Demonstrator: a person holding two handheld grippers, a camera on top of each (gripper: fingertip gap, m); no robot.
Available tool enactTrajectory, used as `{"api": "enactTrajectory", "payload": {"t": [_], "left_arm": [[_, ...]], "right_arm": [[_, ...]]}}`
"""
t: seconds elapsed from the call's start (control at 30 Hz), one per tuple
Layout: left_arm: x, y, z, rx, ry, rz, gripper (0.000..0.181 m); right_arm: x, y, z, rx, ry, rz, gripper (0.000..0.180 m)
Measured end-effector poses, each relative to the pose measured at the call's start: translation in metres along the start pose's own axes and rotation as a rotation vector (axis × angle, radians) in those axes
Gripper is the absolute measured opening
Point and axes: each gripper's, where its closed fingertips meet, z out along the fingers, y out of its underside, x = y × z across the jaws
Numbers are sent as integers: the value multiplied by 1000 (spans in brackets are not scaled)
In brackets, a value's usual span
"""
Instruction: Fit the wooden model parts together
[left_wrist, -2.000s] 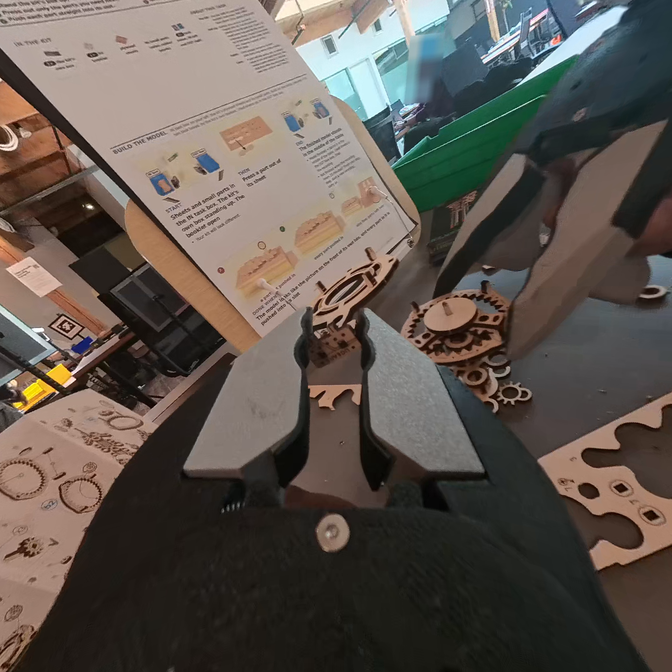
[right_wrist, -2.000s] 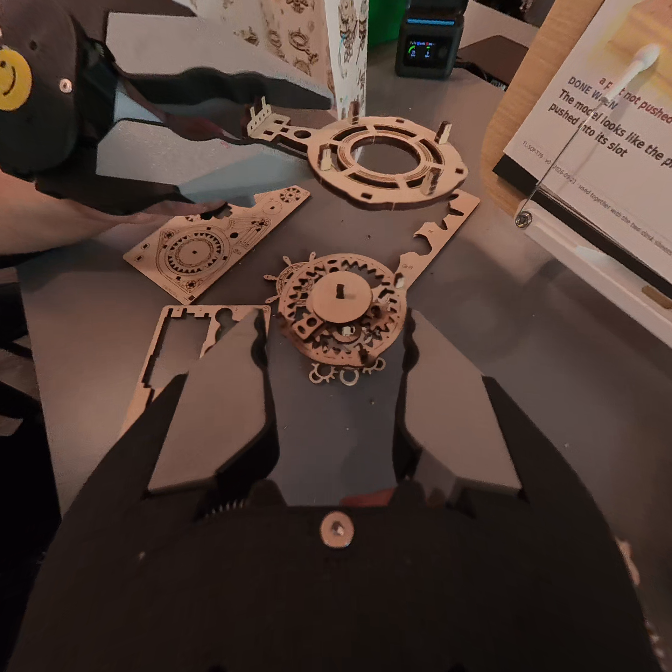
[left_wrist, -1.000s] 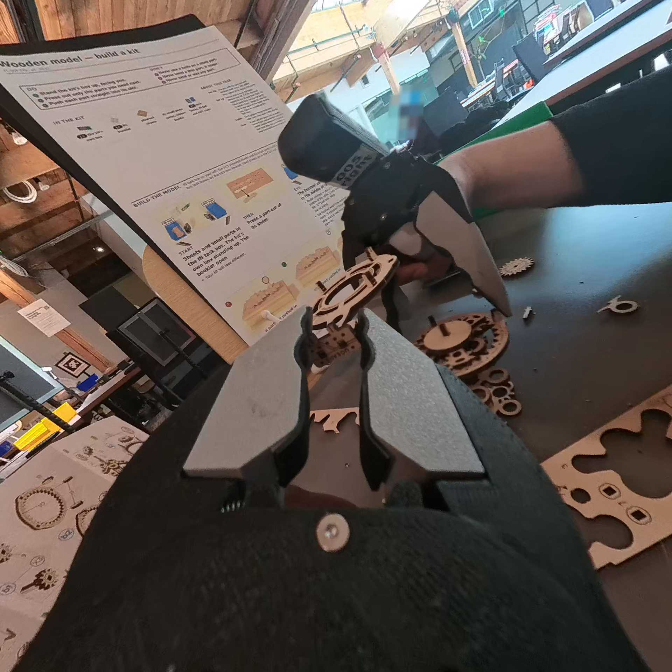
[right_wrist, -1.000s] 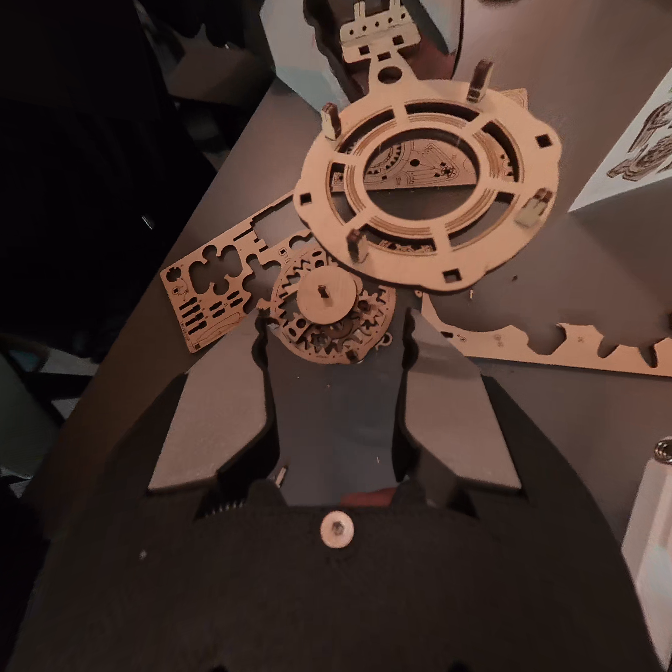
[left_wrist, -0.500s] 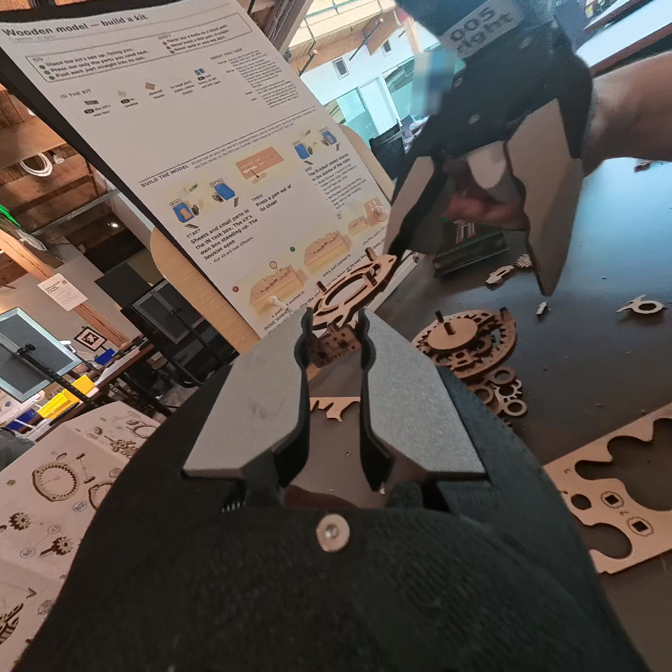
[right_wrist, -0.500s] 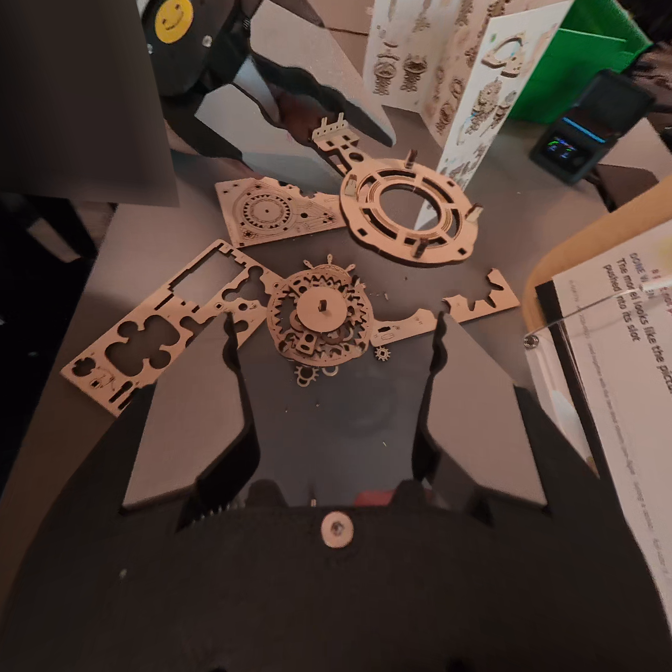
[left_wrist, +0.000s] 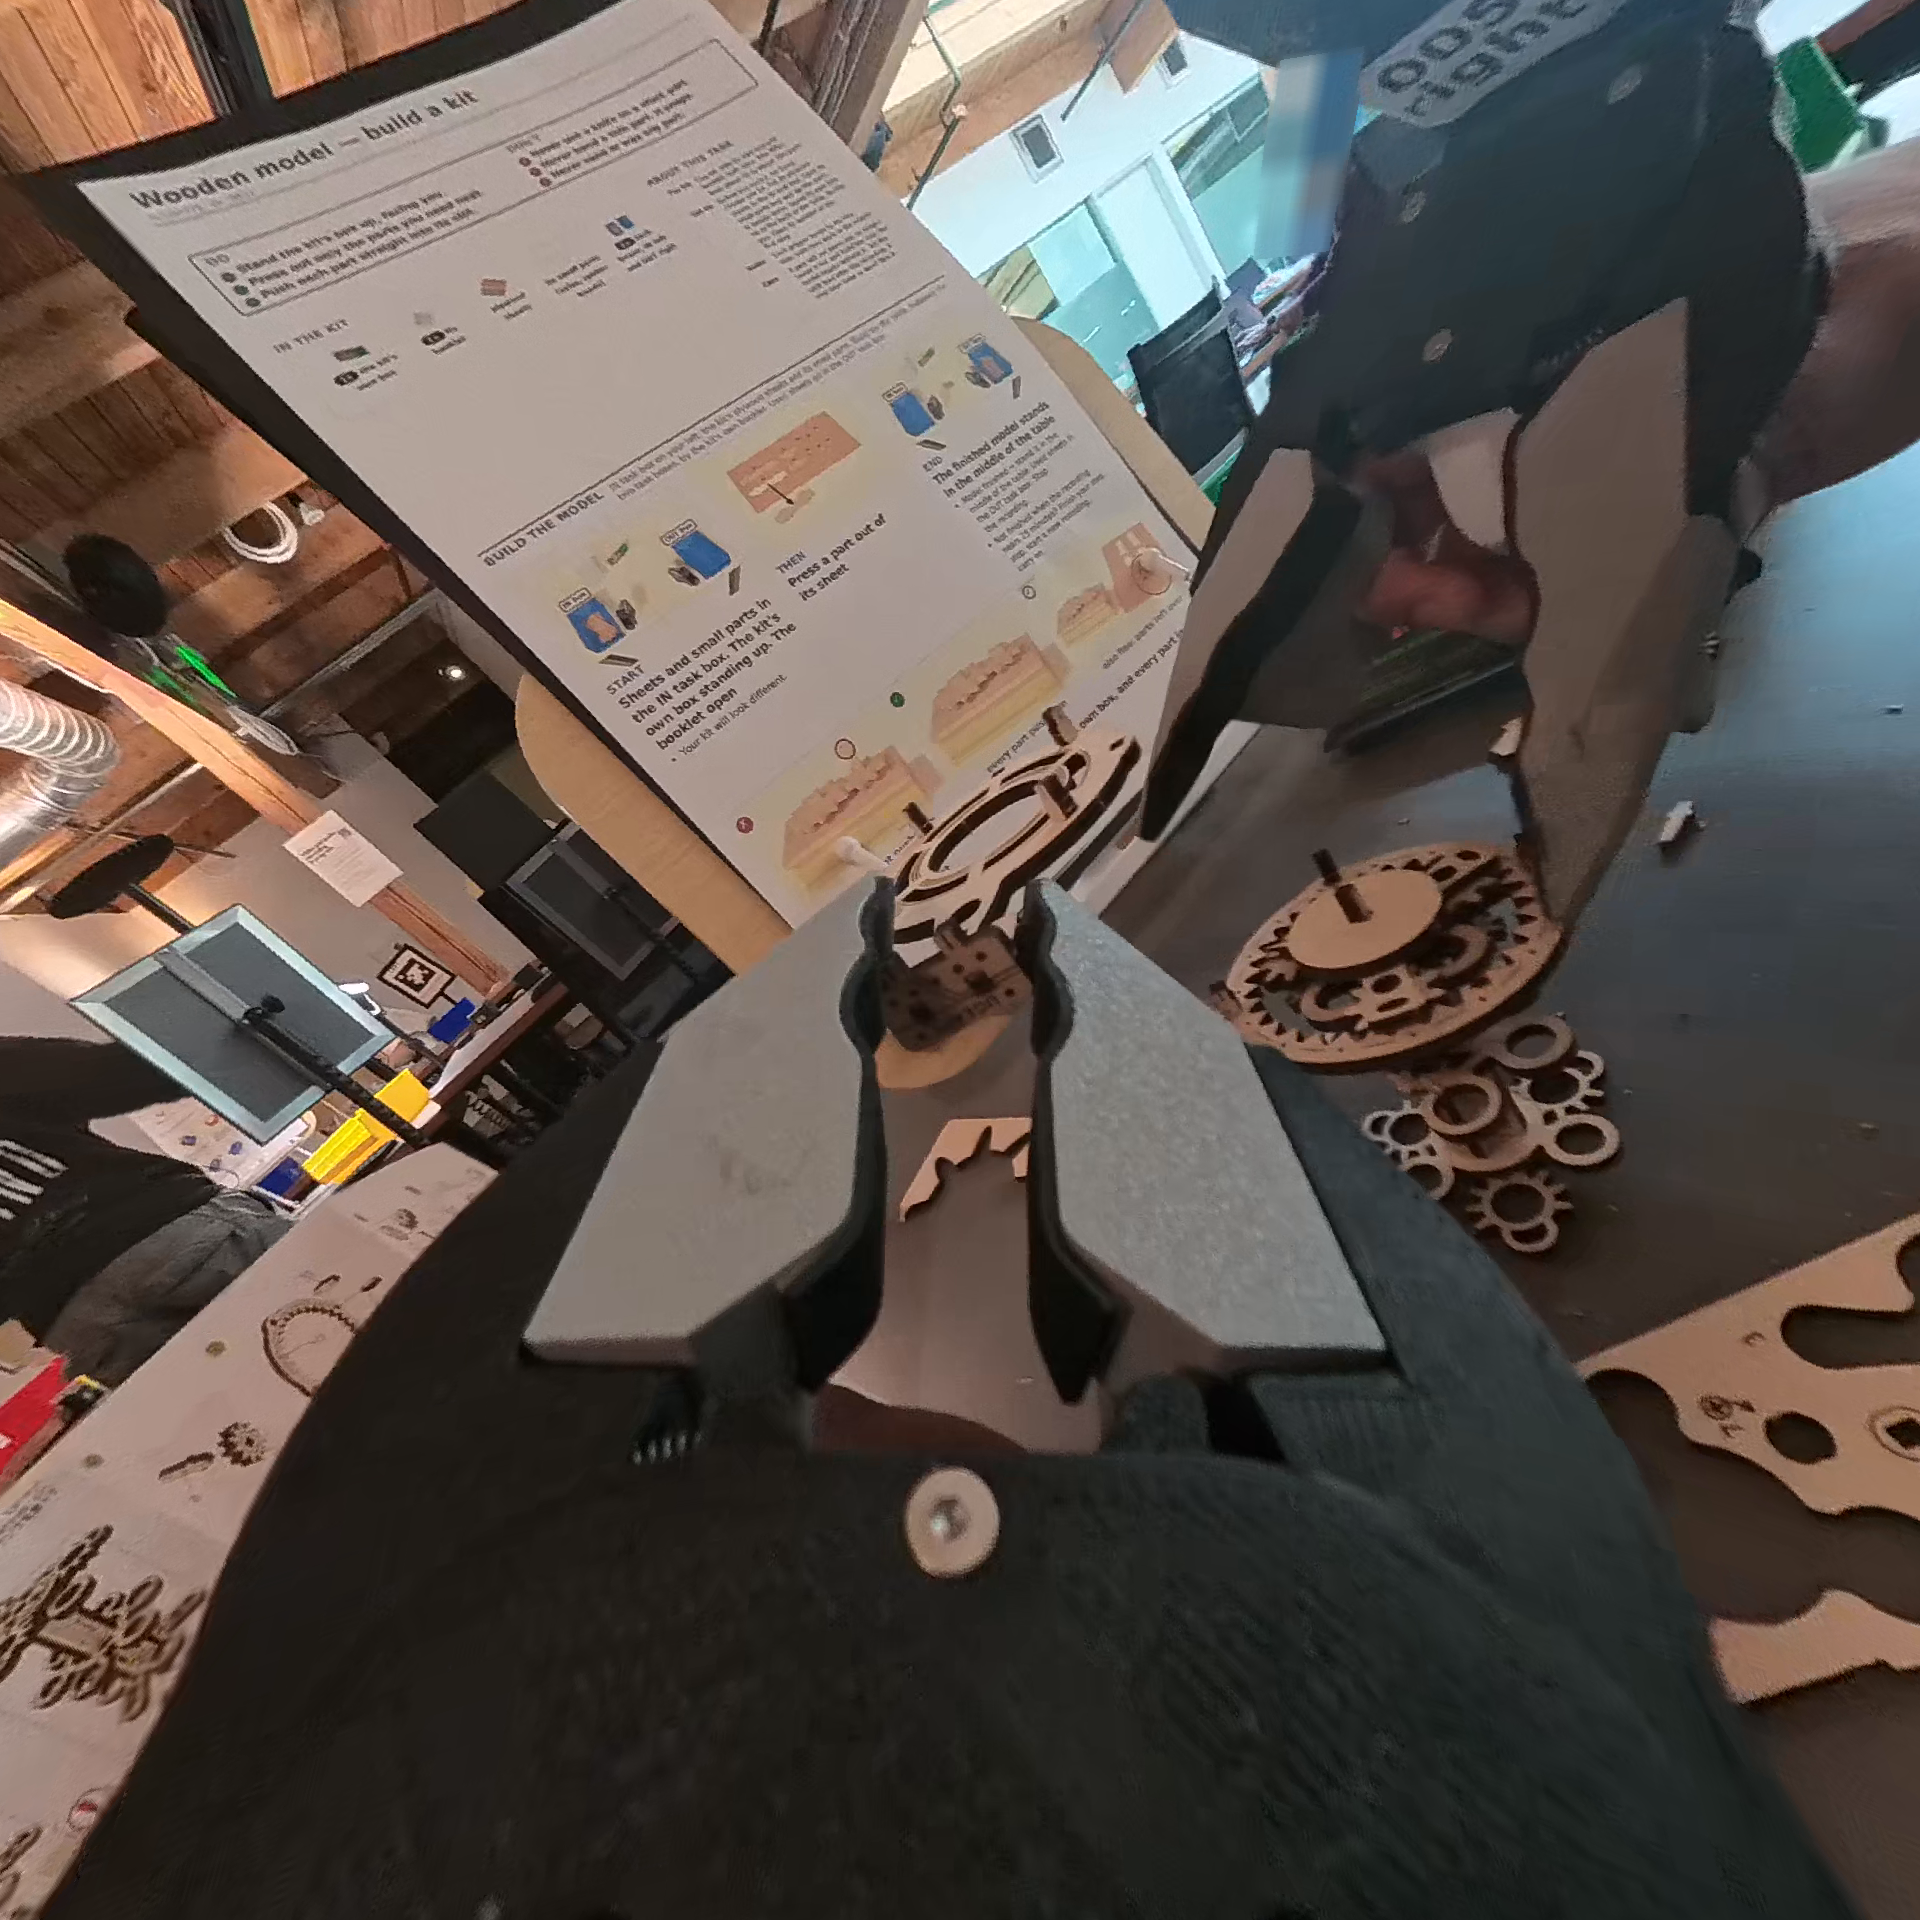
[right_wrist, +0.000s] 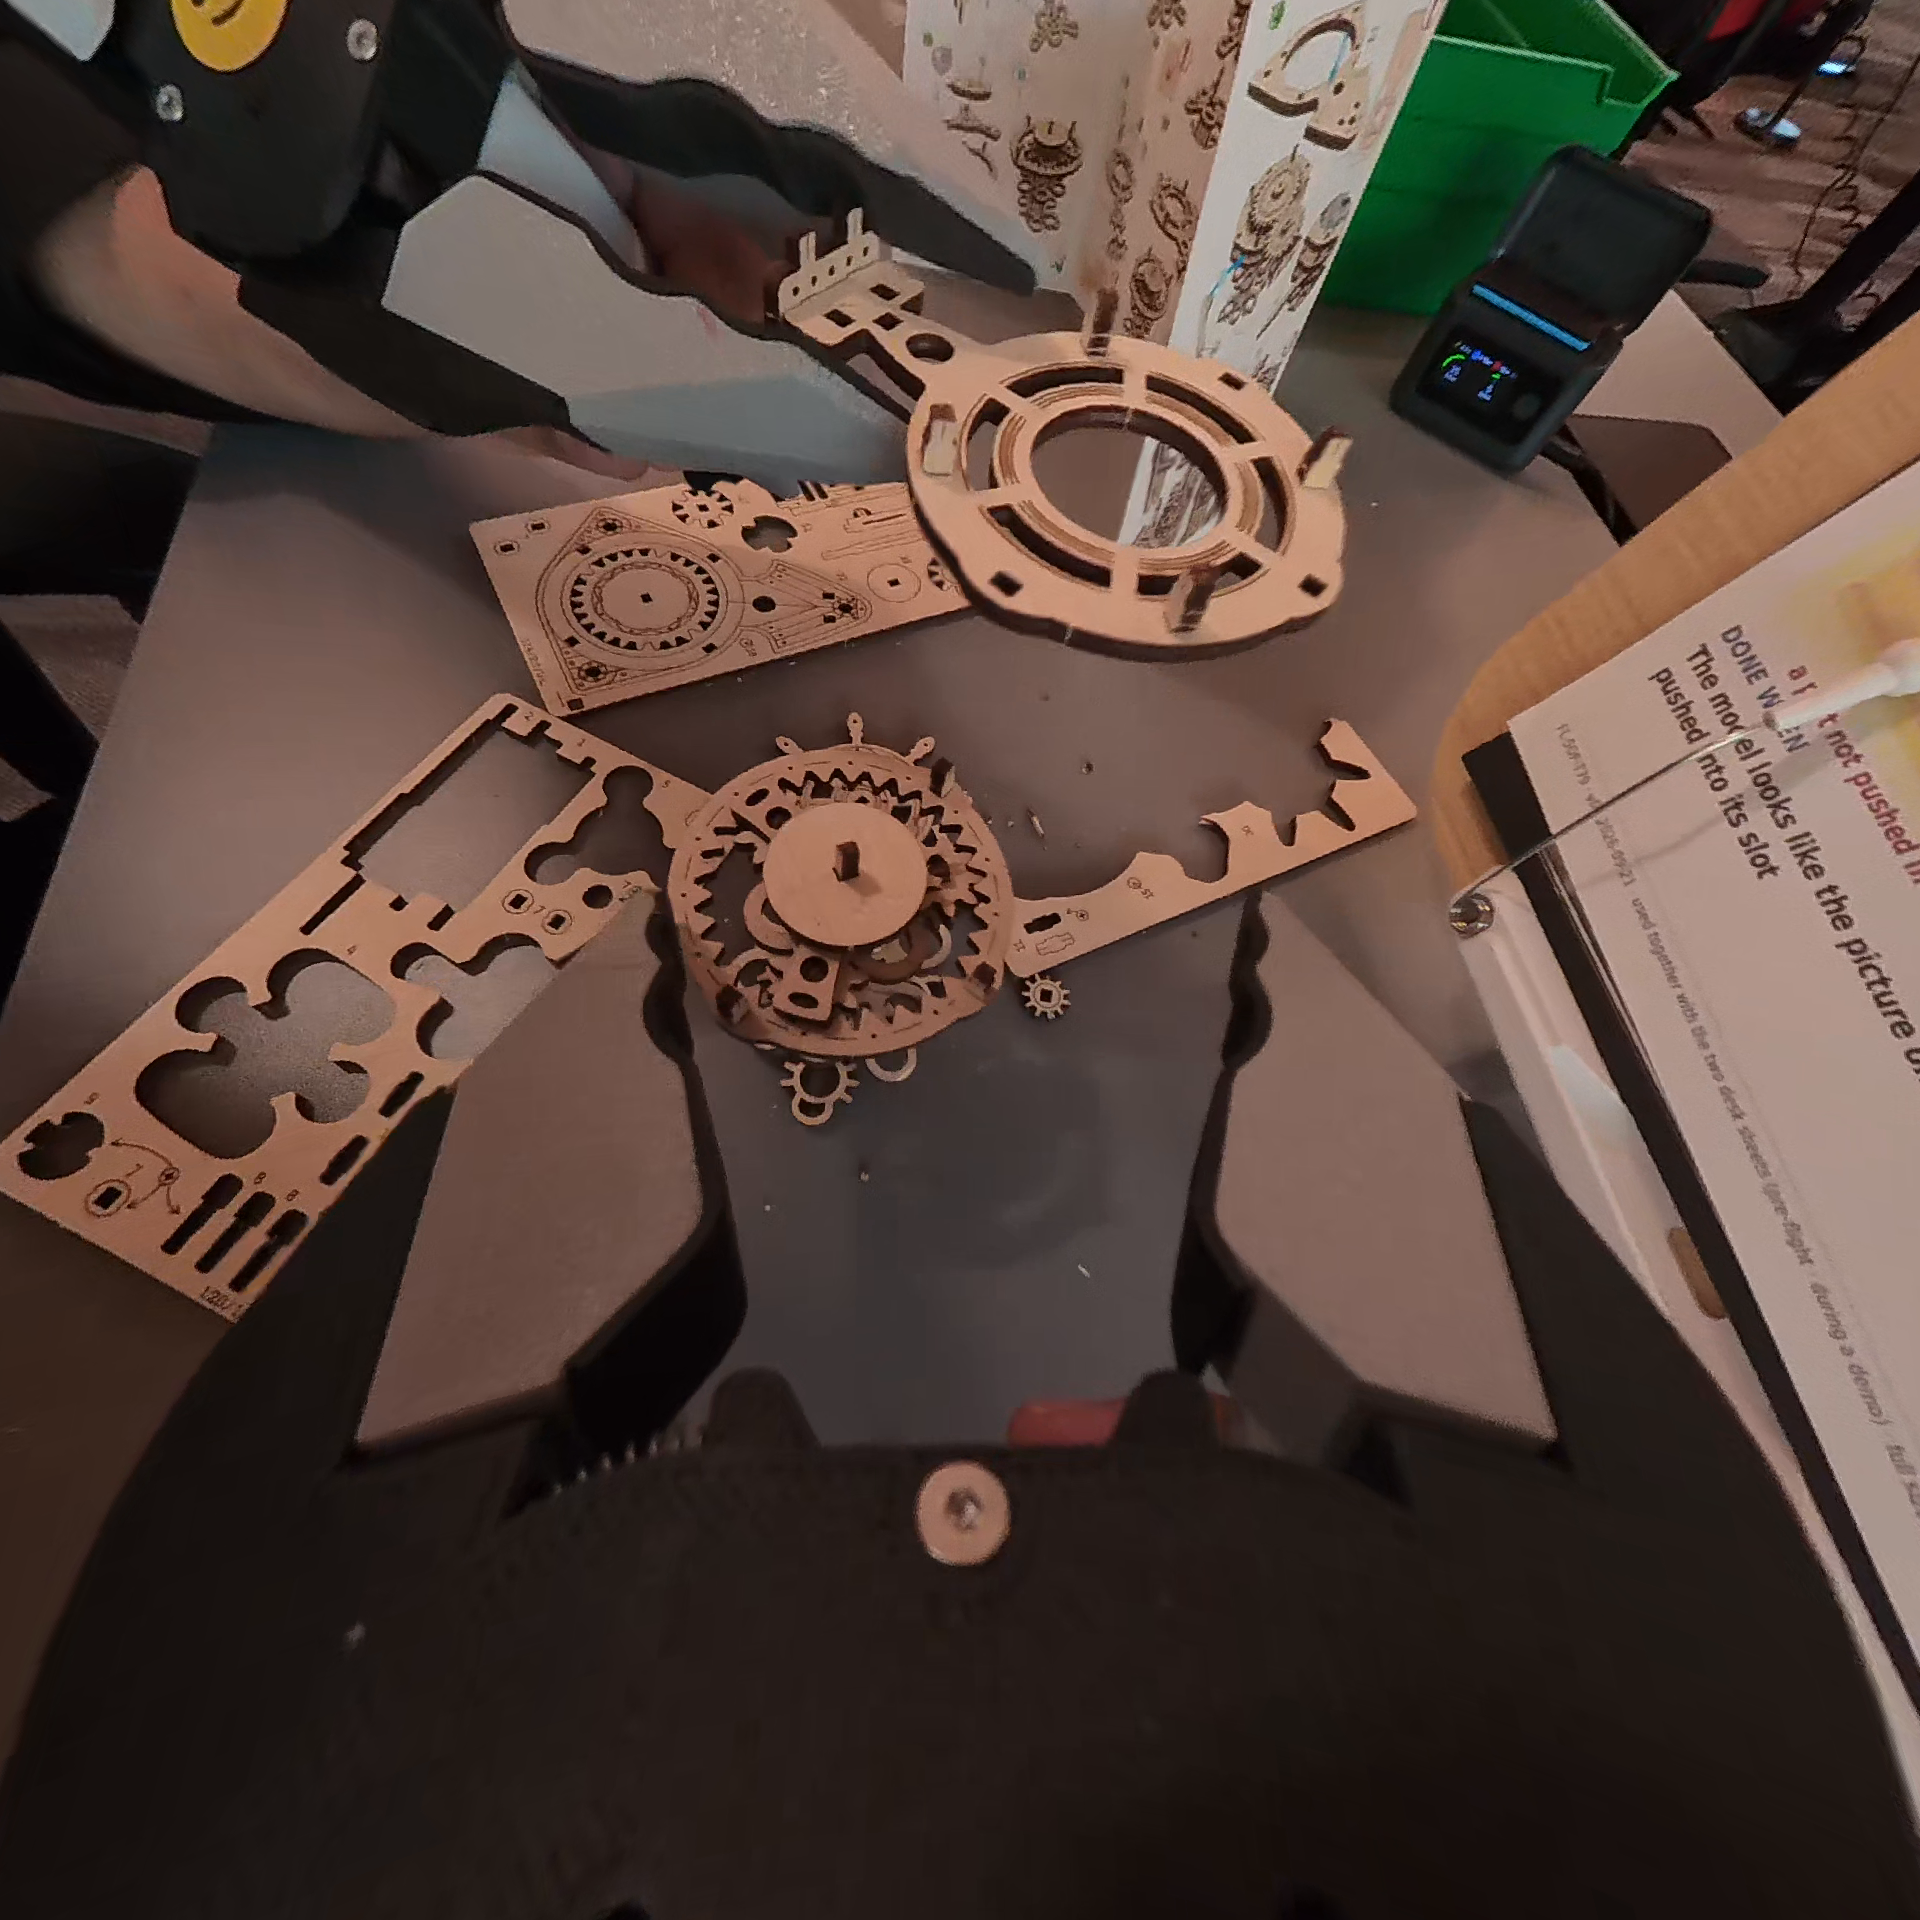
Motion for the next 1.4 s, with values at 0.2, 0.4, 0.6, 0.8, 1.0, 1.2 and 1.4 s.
{"api": "enactTrajectory", "payload": {"t": [0.2, 0.4, 0.6, 0.8, 1.0, 1.2, 1.4], "left_arm": [[16, -2, 1, -5, 33, 40, 22], [17, 1, 2, -16, 45, 25, 22], [25, -4, 0, -30, 48, 56, 22], [26, -19, -11, -108, -68, 169, 22], [35, -59, -20, -78, -221, 297, 22], [58, -70, -21, -98, -315, 388, 22], [86, -79, -30, -65, -243, 323, 38]], "right_arm": [[15, 12, -11, -19, 38, 15, 101], [31, 2, -36, 60, 89, 47, 99], [19, -3, -45, 93, 26, 37, 73], [-1, -17, -58, 149, -84, 62, 41], [-7, -46, -59, 276, -153, 338, 35], [-17, -48, -66, 372, -362, 584, 13], [-17, -45, -68, 363, -474, 601, 12]]}}
